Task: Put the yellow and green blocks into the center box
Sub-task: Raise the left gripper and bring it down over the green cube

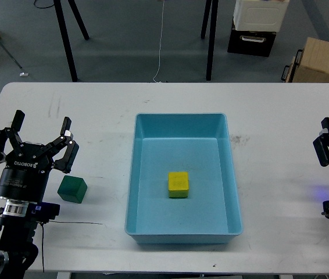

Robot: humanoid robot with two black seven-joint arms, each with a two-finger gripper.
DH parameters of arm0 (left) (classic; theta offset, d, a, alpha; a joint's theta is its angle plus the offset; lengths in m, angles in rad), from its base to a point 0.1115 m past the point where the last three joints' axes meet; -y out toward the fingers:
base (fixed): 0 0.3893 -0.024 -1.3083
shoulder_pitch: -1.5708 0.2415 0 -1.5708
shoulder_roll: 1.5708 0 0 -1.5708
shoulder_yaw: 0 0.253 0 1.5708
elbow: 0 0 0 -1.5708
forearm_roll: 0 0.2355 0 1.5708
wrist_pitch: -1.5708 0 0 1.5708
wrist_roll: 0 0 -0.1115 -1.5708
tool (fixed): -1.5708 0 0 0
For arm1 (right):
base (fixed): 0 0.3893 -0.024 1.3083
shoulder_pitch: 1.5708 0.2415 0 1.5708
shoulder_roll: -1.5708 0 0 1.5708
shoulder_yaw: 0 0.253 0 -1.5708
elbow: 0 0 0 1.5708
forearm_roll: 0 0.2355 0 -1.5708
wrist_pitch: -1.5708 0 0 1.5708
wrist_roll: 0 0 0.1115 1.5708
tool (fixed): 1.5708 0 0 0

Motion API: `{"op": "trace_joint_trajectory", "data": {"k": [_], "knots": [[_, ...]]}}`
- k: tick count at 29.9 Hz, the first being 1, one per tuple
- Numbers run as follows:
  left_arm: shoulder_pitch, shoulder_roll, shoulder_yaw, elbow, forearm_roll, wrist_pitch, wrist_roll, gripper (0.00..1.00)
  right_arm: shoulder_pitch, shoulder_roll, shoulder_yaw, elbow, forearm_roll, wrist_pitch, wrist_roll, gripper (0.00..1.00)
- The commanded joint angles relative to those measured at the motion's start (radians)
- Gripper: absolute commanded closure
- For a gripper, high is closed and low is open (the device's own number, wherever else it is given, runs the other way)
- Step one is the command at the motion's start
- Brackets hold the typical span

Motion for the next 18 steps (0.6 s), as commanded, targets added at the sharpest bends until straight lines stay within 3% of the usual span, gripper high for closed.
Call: {"op": "trace_joint_trajectory", "data": {"k": [1,8,11,15,18], "knots": [[0.001,-0.001,-0.011,-0.002,-0.006,-0.010,-0.003,0.00,-0.093,0.011,0.003,0.080,-0.026,0.000,-0.001,0.00],[-0.043,0.005,-0.065,-0.003,-0.005,-0.034,-0.003,0.00,-0.109,-0.057,-0.001,0.076,-0.034,0.000,-0.001,0.00],[-0.064,0.023,-0.099,0.055,0.000,-0.034,0.014,0.00,-0.121,-0.079,-0.003,0.080,-0.034,0.000,-0.001,0.00],[-0.172,0.126,-0.099,0.132,-0.005,-0.034,0.060,0.00,-0.153,-0.116,0.006,0.086,-0.032,0.000,-0.001,0.00],[-0.221,0.163,-0.110,0.127,-0.005,-0.034,0.054,0.00,-0.160,-0.116,0.011,0.088,-0.032,0.000,-0.001,0.00]]}}
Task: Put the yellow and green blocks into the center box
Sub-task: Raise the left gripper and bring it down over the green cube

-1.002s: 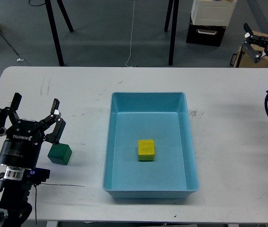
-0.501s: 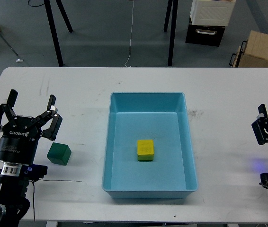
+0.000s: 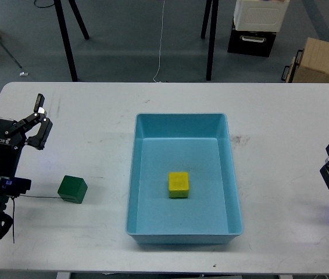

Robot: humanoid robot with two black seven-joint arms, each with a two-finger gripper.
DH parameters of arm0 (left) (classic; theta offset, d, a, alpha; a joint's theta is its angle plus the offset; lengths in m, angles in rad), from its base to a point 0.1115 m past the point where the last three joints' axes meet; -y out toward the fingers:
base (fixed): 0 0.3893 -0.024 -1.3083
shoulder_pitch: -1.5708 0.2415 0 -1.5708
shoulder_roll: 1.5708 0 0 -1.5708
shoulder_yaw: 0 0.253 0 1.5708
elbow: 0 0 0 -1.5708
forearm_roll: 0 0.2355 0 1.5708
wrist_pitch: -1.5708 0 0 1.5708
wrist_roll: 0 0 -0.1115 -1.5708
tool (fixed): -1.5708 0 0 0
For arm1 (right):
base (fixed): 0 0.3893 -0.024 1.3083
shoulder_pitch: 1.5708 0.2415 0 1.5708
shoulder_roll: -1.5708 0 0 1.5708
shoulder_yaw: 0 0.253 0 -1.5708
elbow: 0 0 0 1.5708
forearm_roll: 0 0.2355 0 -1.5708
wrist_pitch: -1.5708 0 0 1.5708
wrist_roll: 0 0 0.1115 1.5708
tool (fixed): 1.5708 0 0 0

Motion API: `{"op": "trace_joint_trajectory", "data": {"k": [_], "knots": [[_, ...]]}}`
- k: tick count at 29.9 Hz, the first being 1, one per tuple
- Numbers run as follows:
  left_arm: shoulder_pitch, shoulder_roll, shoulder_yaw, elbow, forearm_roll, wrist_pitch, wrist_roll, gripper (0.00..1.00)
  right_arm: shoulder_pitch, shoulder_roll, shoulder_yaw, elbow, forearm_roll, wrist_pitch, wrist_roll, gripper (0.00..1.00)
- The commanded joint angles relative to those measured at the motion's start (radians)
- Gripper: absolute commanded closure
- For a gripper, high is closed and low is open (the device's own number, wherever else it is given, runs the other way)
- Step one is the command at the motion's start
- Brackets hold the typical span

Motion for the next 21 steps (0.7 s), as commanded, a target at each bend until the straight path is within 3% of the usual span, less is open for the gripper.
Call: {"op": "trace_joint_trajectory", "data": {"k": [1,6,12,16,21], "knots": [[-0.071,0.080,-0.010,-0.005,0.000,0.000,-0.002,0.00,-0.008,-0.001,0.005,0.003,0.001,0.000,0.000,0.00],[-0.135,0.330,0.102,-0.033,0.038,0.000,-0.006,0.00,0.006,0.011,0.004,0.003,0.001,0.000,0.002,0.00],[-0.354,0.605,0.318,-0.079,0.218,0.013,-0.009,0.00,0.008,0.019,0.004,0.013,-0.002,0.000,0.000,0.00],[-0.520,0.704,0.548,-0.097,0.229,0.044,-0.005,0.00,0.003,0.022,0.001,0.052,-0.001,0.000,0.002,0.00],[-0.839,0.783,0.897,-0.105,0.285,0.047,0.003,0.00,0.004,0.048,-0.005,0.059,-0.002,0.000,0.000,0.00]]}}
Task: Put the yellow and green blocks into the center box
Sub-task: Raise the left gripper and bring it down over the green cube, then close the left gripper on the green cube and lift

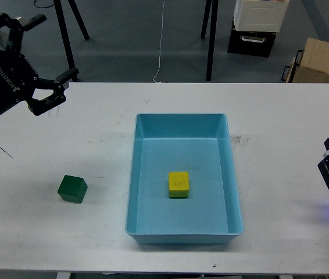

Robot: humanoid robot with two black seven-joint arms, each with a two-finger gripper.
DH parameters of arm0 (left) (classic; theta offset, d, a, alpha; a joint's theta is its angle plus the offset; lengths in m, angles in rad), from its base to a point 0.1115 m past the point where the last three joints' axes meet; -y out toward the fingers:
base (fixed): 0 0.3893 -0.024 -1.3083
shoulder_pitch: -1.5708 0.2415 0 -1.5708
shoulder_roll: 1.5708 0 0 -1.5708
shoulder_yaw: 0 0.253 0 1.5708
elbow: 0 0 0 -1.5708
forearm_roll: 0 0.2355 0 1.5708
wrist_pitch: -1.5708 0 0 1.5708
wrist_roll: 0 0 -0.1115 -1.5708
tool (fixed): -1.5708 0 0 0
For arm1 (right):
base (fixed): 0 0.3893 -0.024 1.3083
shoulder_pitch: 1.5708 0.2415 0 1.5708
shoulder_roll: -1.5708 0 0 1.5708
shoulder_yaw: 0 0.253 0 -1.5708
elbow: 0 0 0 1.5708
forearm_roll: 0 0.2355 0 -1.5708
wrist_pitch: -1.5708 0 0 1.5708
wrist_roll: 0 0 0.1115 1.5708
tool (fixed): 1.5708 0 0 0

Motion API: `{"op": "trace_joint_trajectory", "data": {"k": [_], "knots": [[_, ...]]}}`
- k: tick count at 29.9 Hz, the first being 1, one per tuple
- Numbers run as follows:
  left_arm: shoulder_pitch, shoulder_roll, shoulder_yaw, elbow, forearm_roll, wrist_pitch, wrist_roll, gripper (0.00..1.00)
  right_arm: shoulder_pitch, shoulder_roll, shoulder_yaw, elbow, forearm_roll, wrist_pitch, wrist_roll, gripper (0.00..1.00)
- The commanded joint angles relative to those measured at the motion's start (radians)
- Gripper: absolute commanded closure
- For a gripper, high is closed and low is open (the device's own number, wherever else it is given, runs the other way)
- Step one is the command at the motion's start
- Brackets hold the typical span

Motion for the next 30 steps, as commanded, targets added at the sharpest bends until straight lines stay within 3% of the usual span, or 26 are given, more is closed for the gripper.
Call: {"op": "trace_joint_trajectory", "data": {"k": [1,4,7,12,19,30], "knots": [[-0.273,0.030,0.294,-0.001,0.045,0.003,0.005,0.00,0.001,0.016,-0.007,-0.002,0.000,0.000,-0.001,0.00],[-0.563,0.021,0.636,-0.001,0.087,0.003,0.014,0.00,0.003,0.018,-0.010,-0.002,-0.011,0.000,-0.001,0.00],[-0.829,-0.029,0.934,-0.001,0.164,-0.002,0.059,0.00,-0.002,0.019,-0.009,-0.002,-0.023,0.000,0.001,0.00],[-1.058,-0.141,1.244,-0.025,0.305,-0.044,0.119,0.00,-0.026,0.018,0.008,-0.002,-0.023,0.000,-0.001,0.00],[-1.133,-0.192,1.502,-0.073,0.708,-0.044,0.132,0.00,-0.054,0.013,0.009,-0.001,-0.023,0.000,-0.001,0.00],[-1.023,-0.243,1.511,0.024,0.760,-0.044,0.131,0.00,-0.051,0.018,-0.006,-0.004,-0.028,0.000,-0.001,0.00]]}}
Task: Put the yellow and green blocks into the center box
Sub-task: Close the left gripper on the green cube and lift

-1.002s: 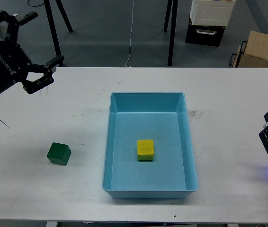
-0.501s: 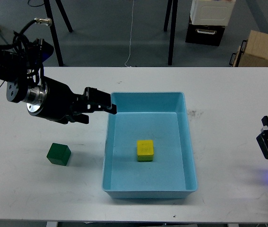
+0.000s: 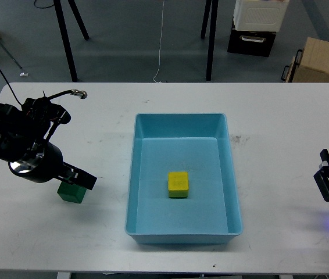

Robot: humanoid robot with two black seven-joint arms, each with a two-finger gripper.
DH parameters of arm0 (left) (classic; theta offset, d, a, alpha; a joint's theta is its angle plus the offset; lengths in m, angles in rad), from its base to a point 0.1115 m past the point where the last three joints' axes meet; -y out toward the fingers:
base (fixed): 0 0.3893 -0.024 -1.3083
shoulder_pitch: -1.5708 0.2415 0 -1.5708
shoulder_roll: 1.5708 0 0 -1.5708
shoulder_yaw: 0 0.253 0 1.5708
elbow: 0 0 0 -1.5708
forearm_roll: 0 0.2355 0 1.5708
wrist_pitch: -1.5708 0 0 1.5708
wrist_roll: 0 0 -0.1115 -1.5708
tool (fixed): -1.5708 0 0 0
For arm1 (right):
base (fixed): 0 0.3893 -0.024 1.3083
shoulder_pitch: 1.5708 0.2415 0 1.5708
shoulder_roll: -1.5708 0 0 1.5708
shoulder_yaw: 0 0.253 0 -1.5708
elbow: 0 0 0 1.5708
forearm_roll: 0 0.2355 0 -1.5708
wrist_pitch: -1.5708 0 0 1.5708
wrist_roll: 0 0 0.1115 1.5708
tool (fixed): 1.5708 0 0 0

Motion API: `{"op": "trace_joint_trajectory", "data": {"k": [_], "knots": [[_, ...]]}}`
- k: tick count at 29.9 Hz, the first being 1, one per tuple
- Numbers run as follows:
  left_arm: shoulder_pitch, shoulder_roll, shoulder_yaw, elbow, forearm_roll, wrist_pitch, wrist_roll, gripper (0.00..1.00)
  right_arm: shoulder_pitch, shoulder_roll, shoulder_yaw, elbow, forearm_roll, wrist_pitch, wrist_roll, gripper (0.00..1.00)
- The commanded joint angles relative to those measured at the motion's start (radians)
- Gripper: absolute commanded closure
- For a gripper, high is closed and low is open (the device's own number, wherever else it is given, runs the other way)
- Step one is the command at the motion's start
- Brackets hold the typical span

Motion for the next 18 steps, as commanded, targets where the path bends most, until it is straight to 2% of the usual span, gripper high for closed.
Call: {"op": "trace_joint_trajectory", "data": {"k": [1,7,18], "knots": [[0.018,-0.022,-0.004,0.028,0.006,0.000,0.001,0.00,0.000,-0.001,0.000,-0.001,-0.007,0.000,0.000,0.00],[0.091,-0.085,-0.007,0.148,0.008,0.000,-0.003,0.00,-0.001,-0.004,0.000,-0.001,-0.014,0.000,0.000,0.00],[0.177,-0.121,-0.008,0.232,0.052,0.000,-0.007,0.00,-0.006,-0.004,-0.001,-0.001,-0.014,0.000,0.000,0.00]]}}
